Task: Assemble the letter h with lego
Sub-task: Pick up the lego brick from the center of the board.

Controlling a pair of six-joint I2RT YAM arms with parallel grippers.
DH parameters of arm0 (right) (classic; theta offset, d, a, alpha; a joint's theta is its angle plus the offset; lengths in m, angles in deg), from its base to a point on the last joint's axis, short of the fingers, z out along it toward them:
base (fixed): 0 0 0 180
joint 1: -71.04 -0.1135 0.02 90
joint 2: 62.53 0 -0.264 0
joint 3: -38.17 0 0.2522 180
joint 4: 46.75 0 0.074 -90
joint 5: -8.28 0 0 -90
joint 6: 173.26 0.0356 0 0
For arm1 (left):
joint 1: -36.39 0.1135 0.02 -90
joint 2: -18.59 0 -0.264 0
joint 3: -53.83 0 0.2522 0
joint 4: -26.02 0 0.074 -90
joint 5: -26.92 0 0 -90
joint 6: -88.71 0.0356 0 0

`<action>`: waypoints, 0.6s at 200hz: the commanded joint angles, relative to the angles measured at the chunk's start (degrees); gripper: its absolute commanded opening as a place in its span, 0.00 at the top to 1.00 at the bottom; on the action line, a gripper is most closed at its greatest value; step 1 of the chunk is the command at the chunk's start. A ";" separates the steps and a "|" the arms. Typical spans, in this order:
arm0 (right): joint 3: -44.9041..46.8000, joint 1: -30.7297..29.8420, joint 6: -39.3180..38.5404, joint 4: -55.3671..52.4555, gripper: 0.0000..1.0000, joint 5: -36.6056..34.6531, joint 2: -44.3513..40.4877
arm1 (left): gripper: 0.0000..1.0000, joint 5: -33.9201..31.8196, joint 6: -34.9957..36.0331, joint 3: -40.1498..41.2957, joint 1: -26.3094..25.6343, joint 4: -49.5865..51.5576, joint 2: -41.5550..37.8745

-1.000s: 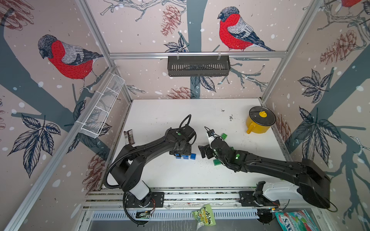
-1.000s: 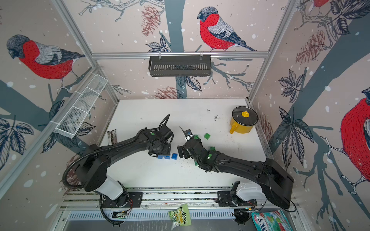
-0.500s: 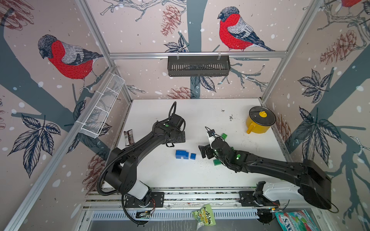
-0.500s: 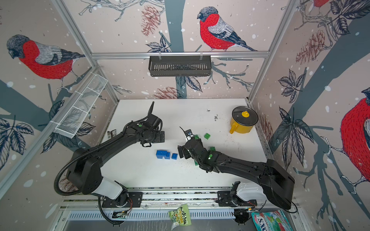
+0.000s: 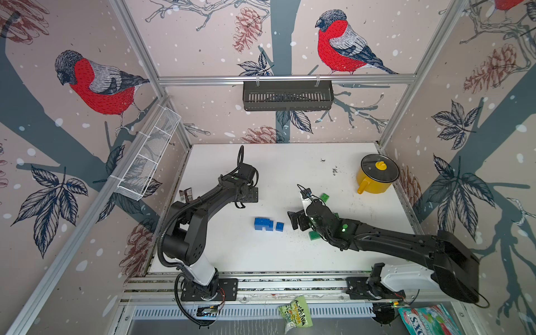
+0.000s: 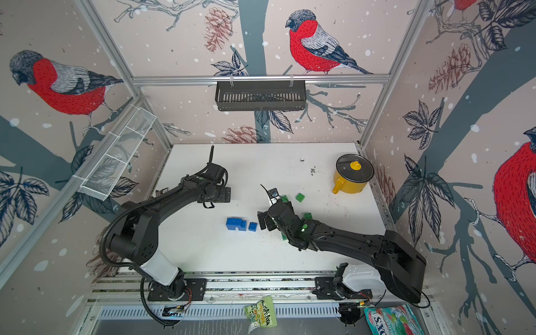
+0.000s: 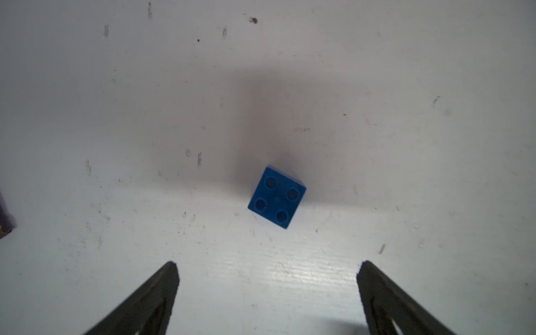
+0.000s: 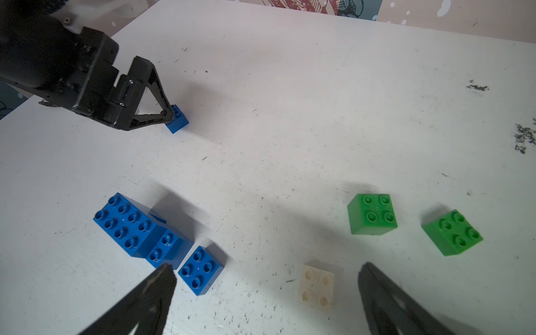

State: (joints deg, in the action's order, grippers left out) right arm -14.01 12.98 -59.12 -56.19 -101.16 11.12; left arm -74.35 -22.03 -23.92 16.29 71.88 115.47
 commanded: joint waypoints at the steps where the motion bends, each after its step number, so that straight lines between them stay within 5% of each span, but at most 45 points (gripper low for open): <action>1: -0.69 -0.03 0.78 0.20 0.01 -0.91 0.17 | 0.12 4.18 3.10 -1.46 2.30 -0.65 2.80; 120: -0.61 -0.37 0.93 -0.02 0.00 -1.48 -0.15 | 0.16 3.42 3.40 -7.10 2.76 0.05 11.67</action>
State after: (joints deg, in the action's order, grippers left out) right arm -14.27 12.74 -58.99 -56.22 -101.58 10.88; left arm -70.72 -18.31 -30.19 18.98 71.57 125.98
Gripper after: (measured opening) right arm 0.995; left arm 0.851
